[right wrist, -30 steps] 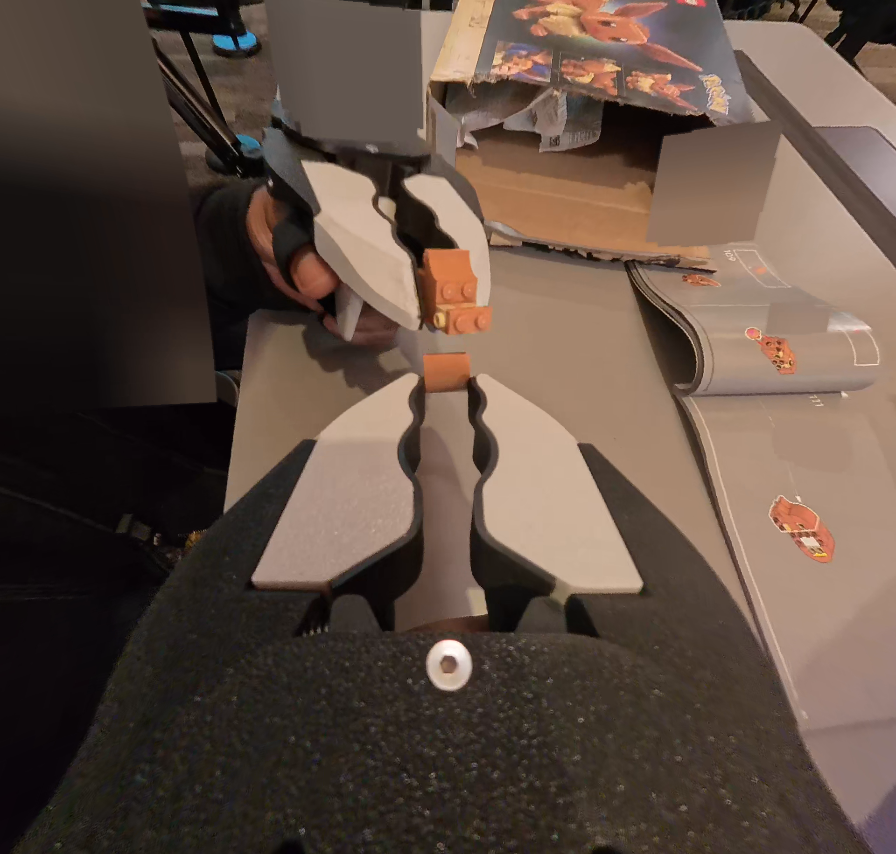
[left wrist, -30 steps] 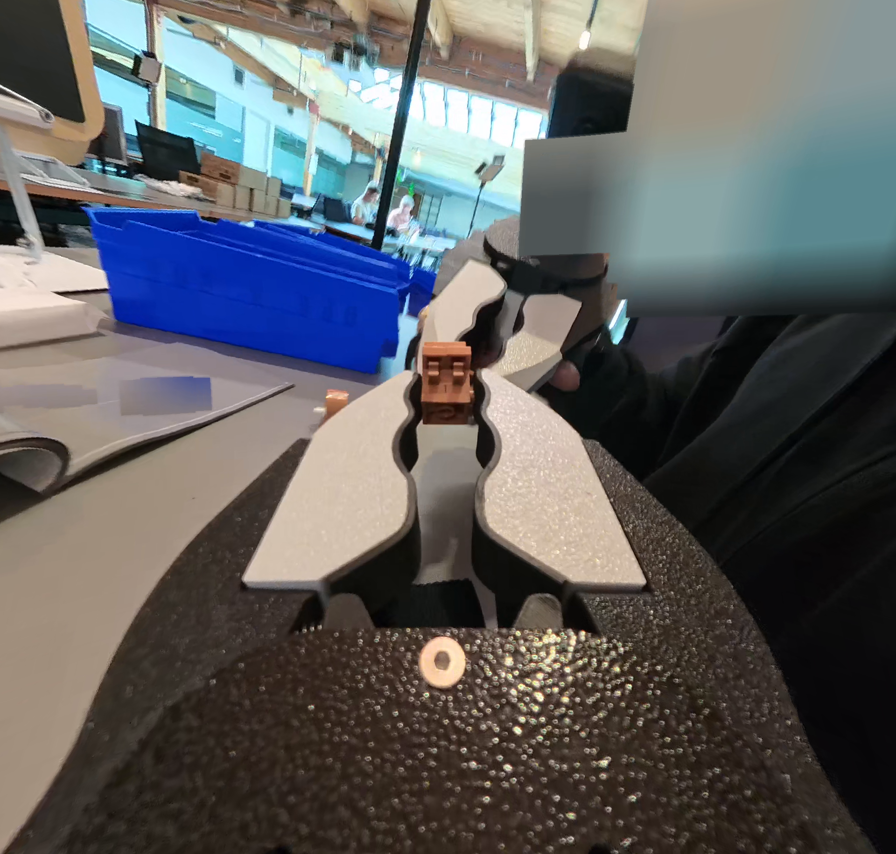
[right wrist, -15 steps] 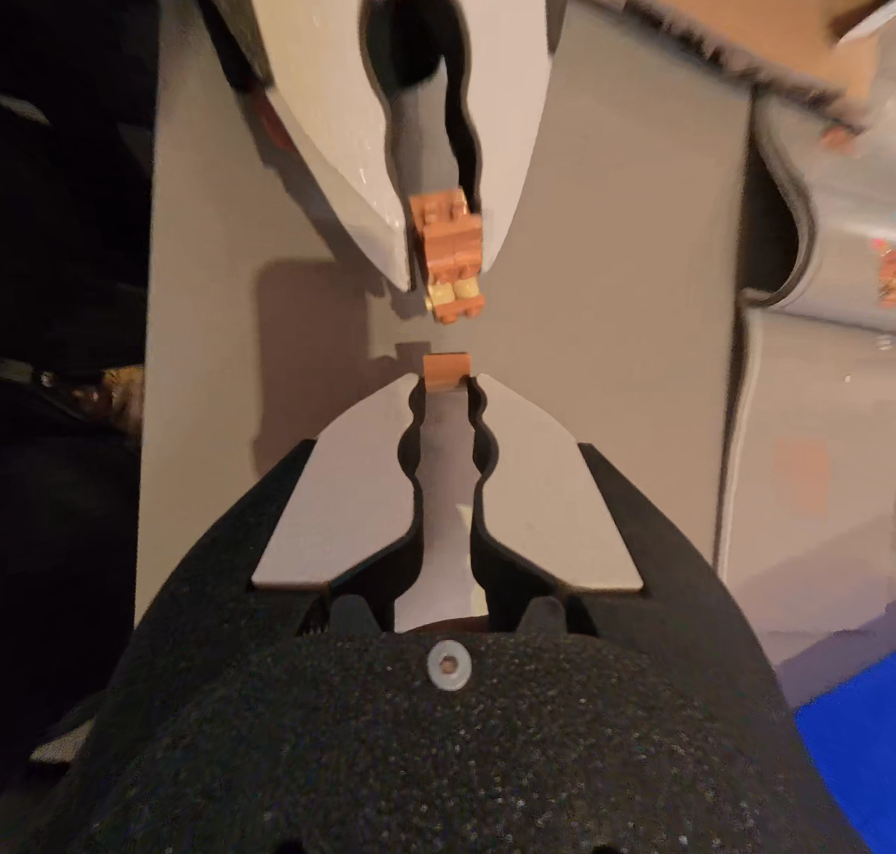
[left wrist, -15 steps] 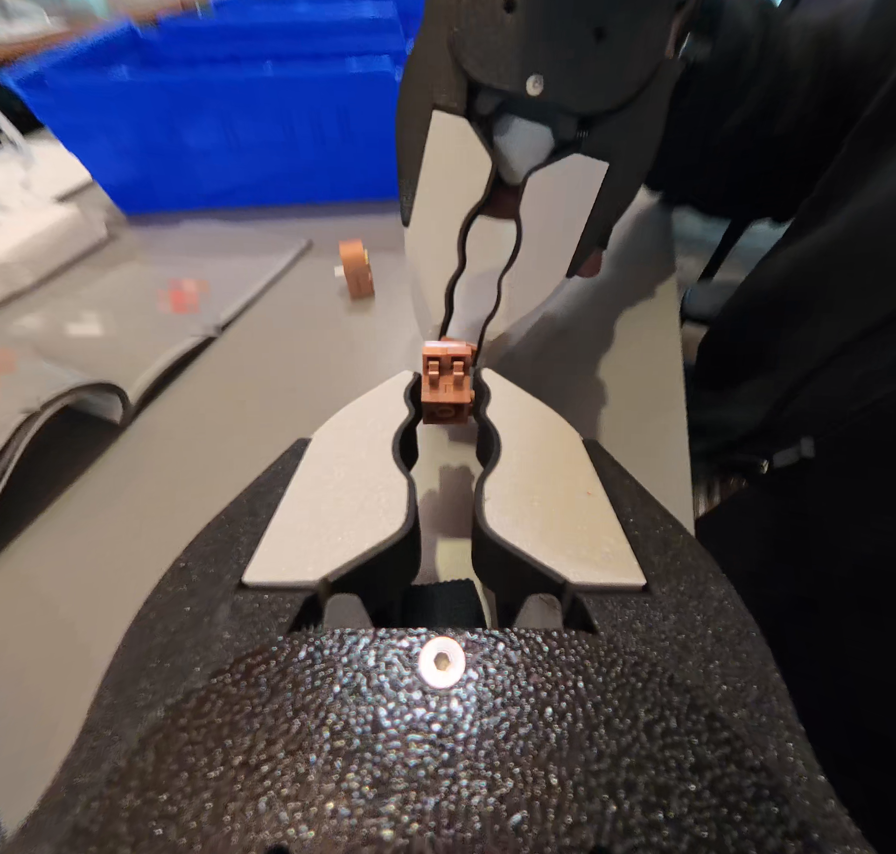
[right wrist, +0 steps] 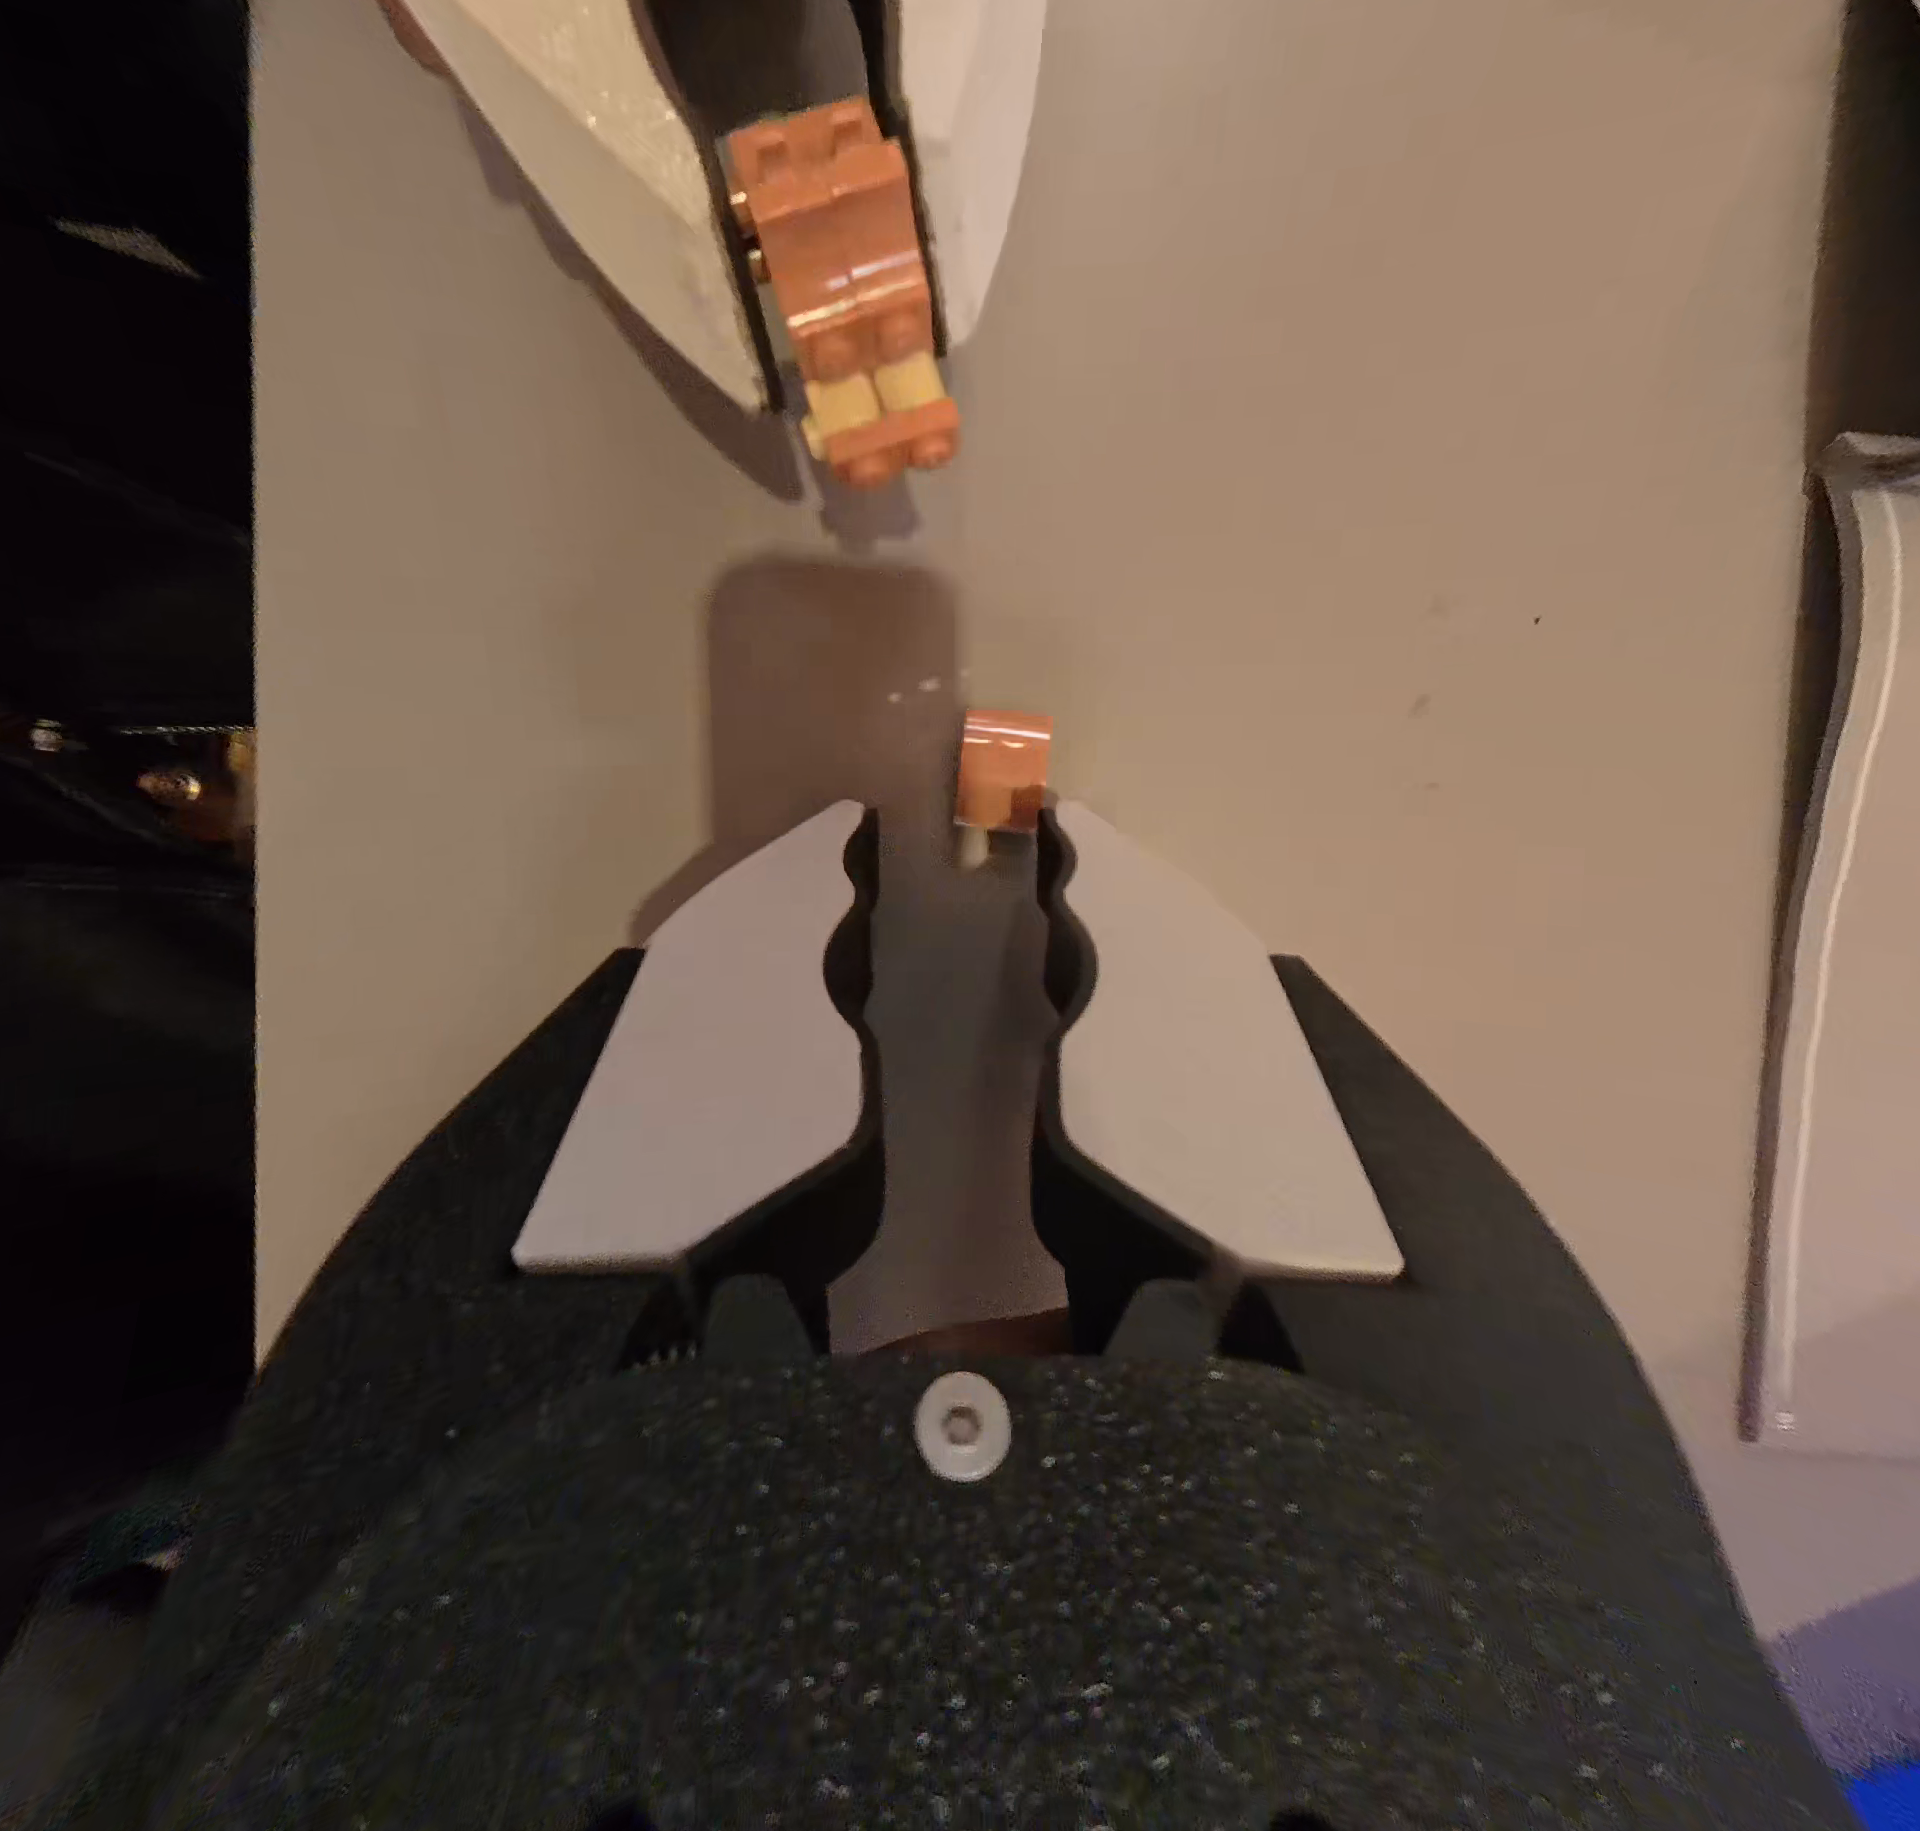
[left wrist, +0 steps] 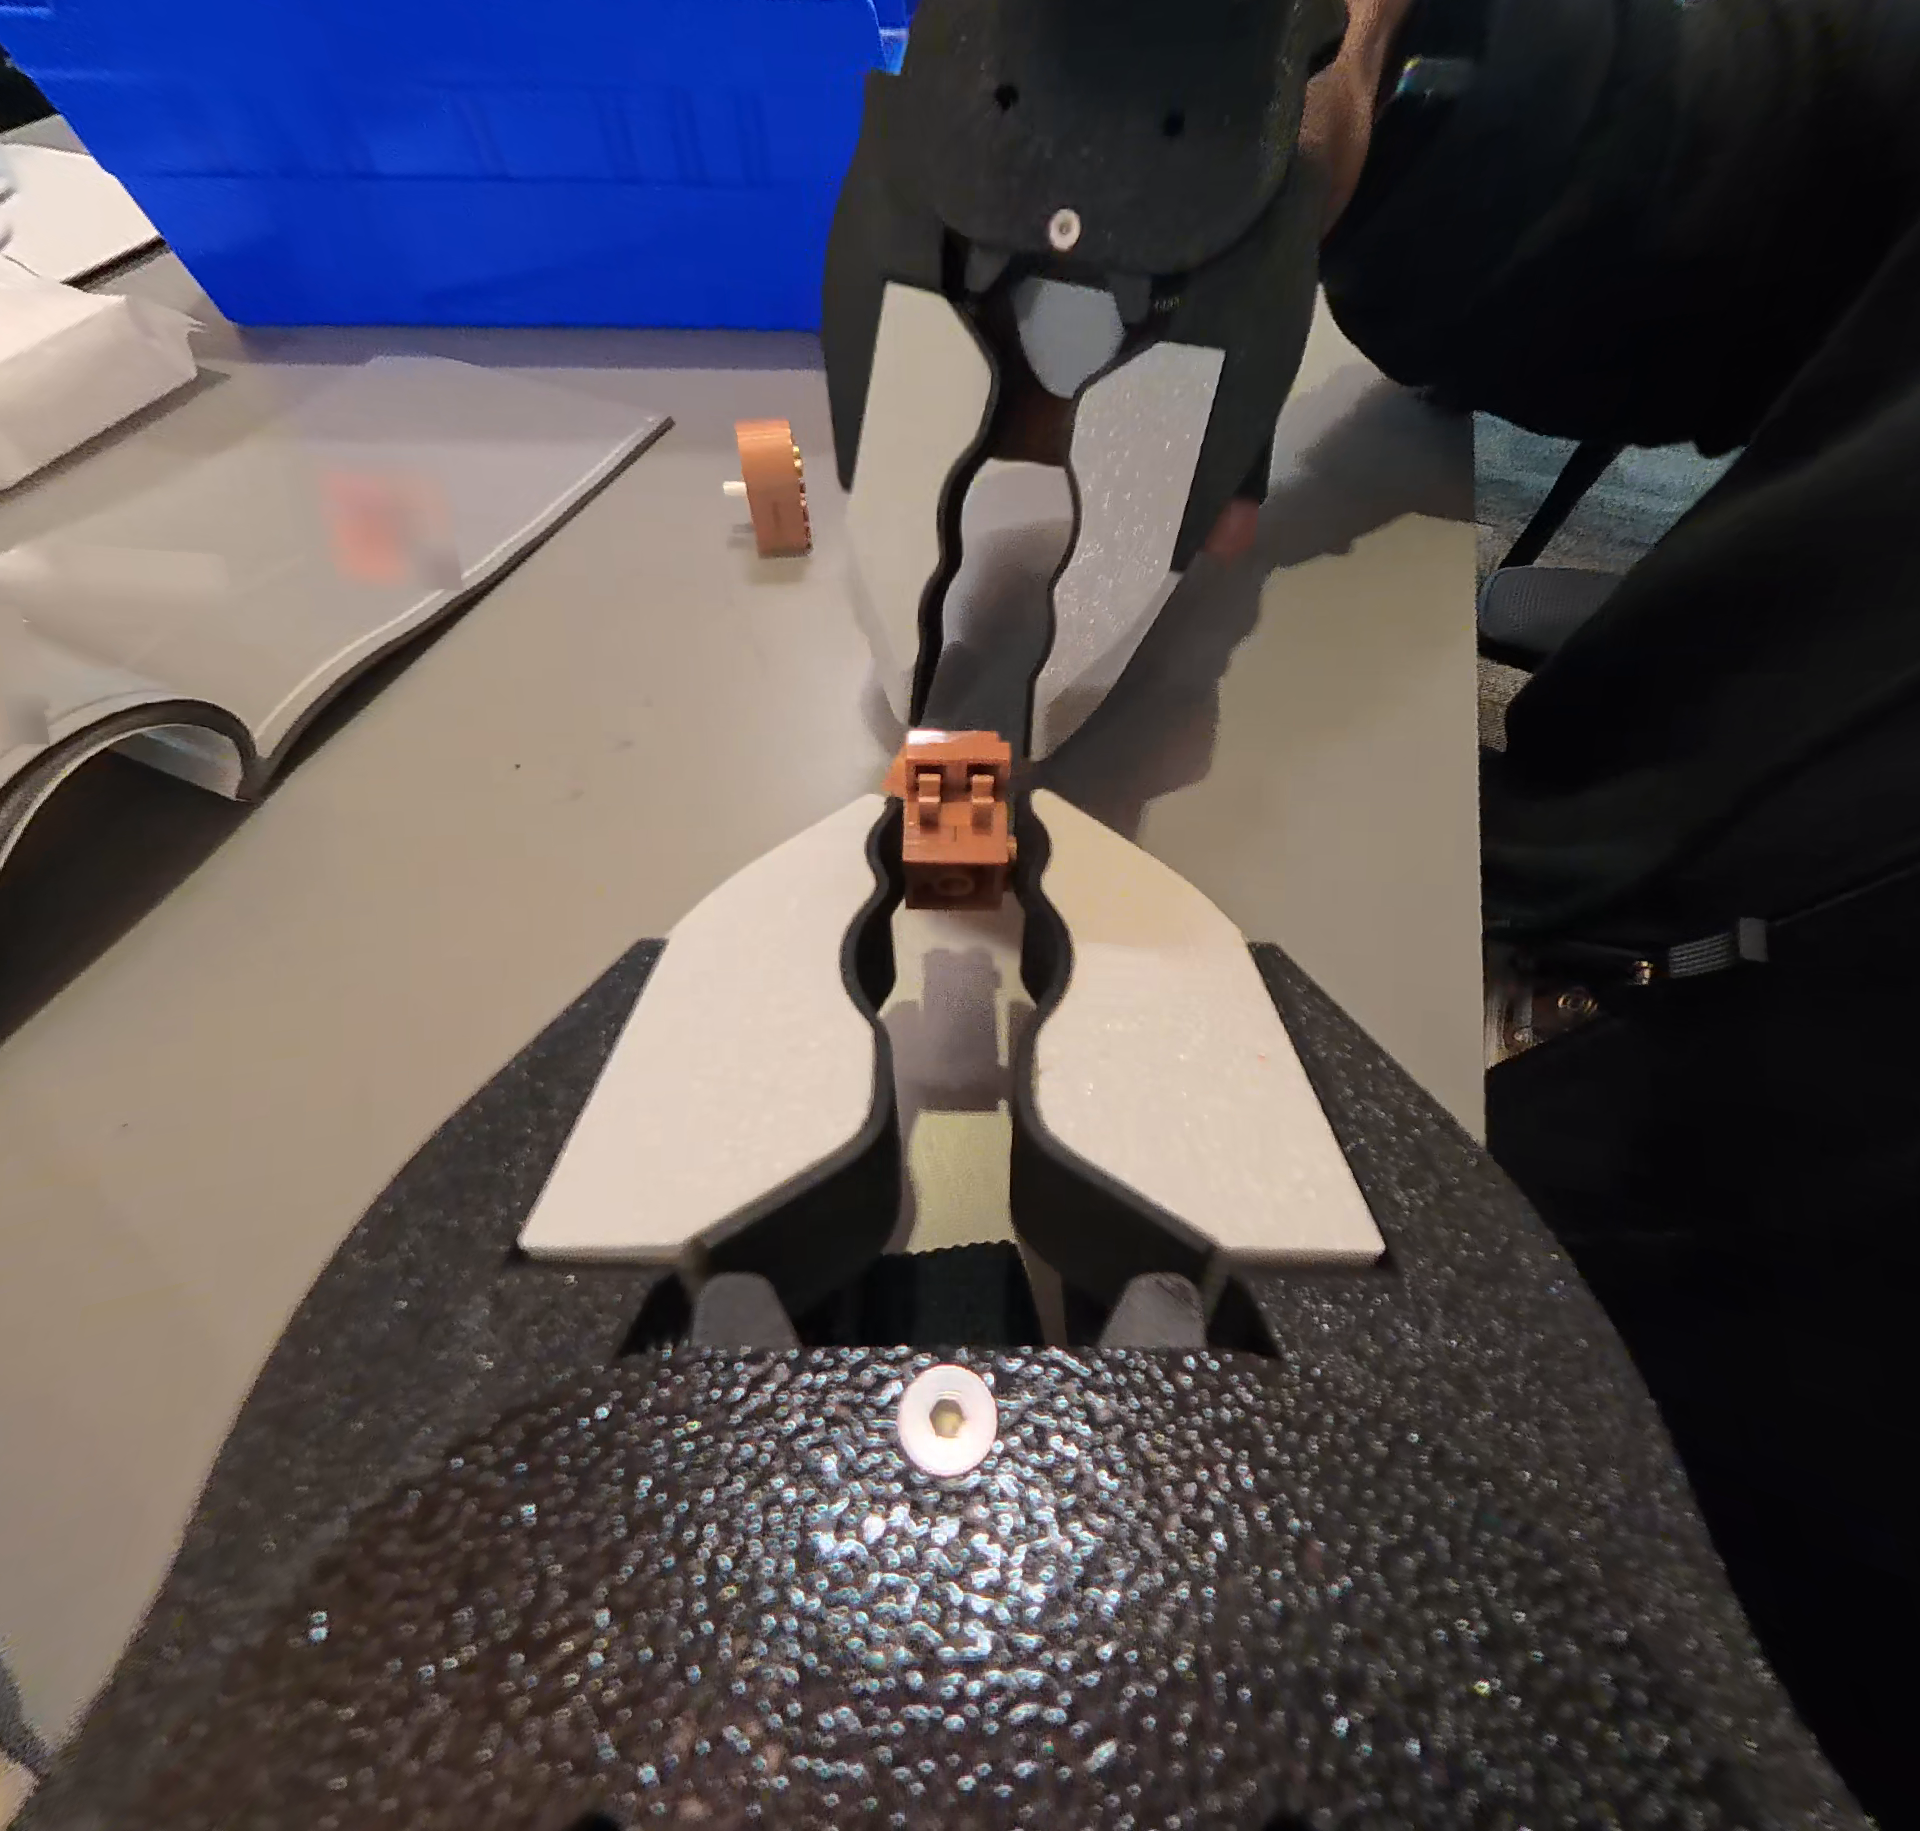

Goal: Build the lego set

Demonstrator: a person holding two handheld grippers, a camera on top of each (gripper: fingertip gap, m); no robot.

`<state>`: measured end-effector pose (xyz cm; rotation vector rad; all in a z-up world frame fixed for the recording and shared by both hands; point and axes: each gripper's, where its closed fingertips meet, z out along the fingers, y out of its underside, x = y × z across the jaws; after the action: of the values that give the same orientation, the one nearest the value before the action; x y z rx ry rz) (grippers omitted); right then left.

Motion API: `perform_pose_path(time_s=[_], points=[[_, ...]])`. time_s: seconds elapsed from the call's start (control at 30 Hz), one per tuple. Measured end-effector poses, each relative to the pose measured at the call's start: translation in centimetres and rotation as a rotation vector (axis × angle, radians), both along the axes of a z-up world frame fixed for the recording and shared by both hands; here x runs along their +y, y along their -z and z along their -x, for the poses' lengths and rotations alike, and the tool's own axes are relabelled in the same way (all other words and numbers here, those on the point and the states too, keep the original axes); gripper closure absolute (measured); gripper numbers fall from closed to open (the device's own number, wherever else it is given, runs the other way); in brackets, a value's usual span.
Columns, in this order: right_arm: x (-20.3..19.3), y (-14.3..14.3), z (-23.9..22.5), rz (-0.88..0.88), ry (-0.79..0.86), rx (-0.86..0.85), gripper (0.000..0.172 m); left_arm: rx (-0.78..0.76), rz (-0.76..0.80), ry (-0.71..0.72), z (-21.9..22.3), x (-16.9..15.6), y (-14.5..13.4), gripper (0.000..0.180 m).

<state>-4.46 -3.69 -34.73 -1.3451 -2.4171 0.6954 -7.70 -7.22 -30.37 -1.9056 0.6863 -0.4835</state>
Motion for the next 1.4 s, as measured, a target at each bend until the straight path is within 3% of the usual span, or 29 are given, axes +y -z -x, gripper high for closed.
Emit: perform_pose_path(time_s=[0.17,0.4,0.57,0.73,0.83,1.03,1.17,1.4], points=[[1.4,-0.2,0.1,0.025,0.139,0.060,0.142,-0.010,0.021,0.018,-0.2,-0.1,0.1,0.161],[0.4,0.3,0.7,0.094,0.268,0.062,0.141,-0.009,0.036,0.030,-0.3,-0.2,0.3,0.161],[0.2,0.8,1.3,0.094,0.278,0.078,0.152,-0.020,0.042,0.051,-0.5,-0.4,0.3,0.161],[-0.7,0.2,1.2,0.104,0.166,0.135,0.156,-0.104,-0.012,0.068,-0.8,-0.8,-1.1,0.161],[-1.6,-2.6,0.7,0.182,0.090,0.199,0.156,-0.222,-0.047,0.066,-1.4,-0.9,-2.5,0.162],[-2.5,-9.1,-0.8,0.190,-0.035,0.209,0.156,-0.204,-0.145,0.074,-3.7,-0.3,-3.4,0.161],[-3.5,-9.8,-1.6,0.113,-0.120,0.133,0.156,-0.222,-0.199,0.106,-4.7,-0.5,-4.1,0.161],[-4.2,-9.9,-1.8,0.126,-0.171,0.122,0.156,-0.234,-0.234,0.126,-5.0,-1.0,-4.6,0.162]])
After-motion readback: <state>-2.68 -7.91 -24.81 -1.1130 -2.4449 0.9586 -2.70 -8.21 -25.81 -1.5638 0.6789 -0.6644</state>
